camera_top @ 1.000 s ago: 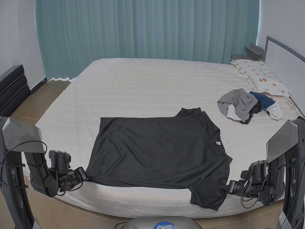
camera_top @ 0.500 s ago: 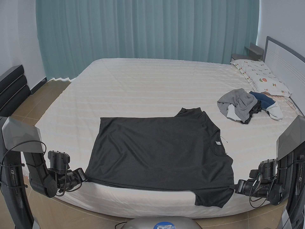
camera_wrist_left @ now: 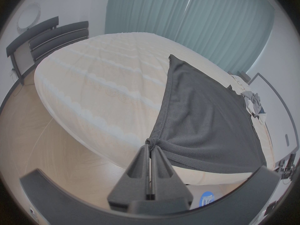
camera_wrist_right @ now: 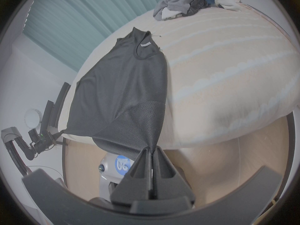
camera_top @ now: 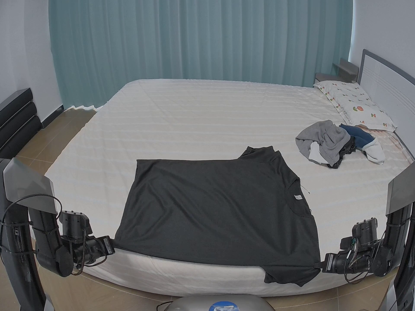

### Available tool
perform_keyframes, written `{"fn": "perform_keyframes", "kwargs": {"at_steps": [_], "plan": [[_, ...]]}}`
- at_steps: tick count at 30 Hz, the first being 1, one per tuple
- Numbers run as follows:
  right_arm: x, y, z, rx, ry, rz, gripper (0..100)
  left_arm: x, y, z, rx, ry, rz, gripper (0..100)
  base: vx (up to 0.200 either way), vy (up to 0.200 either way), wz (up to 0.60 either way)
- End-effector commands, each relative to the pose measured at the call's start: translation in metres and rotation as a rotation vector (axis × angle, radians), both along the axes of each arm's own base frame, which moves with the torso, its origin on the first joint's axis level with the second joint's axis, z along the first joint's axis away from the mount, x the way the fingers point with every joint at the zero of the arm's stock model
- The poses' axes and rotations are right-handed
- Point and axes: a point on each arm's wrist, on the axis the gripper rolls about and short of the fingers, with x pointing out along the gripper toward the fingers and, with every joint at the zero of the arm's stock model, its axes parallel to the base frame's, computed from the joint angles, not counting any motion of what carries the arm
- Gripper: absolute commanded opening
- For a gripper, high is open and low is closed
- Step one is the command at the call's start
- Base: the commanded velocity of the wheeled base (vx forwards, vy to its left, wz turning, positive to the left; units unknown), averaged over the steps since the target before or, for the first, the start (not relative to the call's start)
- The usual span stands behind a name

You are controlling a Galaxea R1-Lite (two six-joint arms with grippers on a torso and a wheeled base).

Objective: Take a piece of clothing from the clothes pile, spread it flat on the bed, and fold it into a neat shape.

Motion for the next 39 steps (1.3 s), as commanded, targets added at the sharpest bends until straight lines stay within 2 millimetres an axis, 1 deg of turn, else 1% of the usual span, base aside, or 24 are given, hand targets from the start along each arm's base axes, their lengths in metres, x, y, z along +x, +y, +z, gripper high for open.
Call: {"fn": "perform_keyframes", "kwargs": {"at_steps": [1,9,16,21,32,34,39], "plan": [[-0.008,-0.007,0.009,-0.030,-0.004,0.006,0,-0.014,0.000,-0.011,0.022,0.053,-0.024,0,0.000,0.000,0.00],[-0.014,-0.008,0.007,-0.061,0.061,-0.010,0,-0.027,0.000,-0.014,0.082,0.101,-0.083,0,0.000,0.000,0.00],[-0.023,-0.006,0.016,-0.077,0.074,0.032,0,-0.039,0.002,-0.014,0.169,0.144,-0.094,0,0.000,0.000,0.00],[-0.029,-0.007,0.021,-0.092,0.090,0.050,0,-0.047,0.002,-0.014,0.194,0.178,-0.119,0,0.000,0.000,0.00],[-0.036,-0.008,0.022,-0.147,0.132,0.052,0,-0.053,0.004,-0.016,0.202,0.237,-0.118,0,0.000,0.000,0.00],[-0.039,-0.008,0.027,-0.145,0.122,0.052,0,-0.055,0.004,-0.013,0.201,0.248,-0.124,0,0.000,0.000,0.00],[-0.045,-0.008,0.032,-0.155,0.133,0.074,0,-0.057,0.004,-0.010,0.195,0.252,-0.127,0,0.000,0.000,0.00]]}}
